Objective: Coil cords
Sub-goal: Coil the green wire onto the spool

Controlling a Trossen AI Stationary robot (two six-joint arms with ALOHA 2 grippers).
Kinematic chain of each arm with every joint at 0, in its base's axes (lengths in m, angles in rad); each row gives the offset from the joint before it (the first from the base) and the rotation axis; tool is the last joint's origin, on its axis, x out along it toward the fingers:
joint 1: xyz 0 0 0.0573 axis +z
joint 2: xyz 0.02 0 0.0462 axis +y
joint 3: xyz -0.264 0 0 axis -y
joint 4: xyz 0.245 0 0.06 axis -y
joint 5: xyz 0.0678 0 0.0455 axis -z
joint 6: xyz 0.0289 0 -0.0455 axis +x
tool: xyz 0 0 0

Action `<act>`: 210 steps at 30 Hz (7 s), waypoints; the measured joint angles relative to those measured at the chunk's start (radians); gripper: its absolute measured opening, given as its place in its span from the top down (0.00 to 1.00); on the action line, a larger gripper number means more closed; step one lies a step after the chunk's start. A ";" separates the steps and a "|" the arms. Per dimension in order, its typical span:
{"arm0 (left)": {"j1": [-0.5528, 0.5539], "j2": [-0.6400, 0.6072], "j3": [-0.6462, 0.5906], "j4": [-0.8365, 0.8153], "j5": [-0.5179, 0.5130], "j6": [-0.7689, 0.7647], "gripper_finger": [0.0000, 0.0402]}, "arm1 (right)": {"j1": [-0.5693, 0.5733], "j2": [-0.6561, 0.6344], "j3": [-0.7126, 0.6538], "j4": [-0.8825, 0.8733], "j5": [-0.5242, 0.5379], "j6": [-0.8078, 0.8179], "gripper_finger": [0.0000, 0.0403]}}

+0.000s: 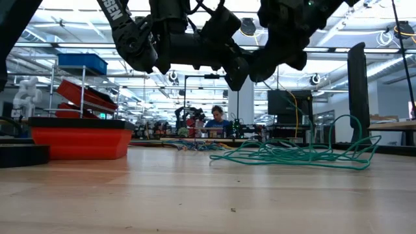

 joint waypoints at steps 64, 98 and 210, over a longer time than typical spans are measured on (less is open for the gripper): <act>-0.052 0.002 -0.004 -0.003 0.036 -0.165 1.00 | 0.021 -0.082 0.066 -0.409 0.304 -0.132 1.00; -0.055 -0.039 -0.004 0.039 0.174 -0.429 1.00 | -0.103 -0.256 -0.436 0.314 0.227 -0.258 1.00; 0.027 -0.039 -0.003 0.026 0.211 -0.632 1.00 | 0.399 -0.640 -0.457 -0.091 0.889 -0.031 0.99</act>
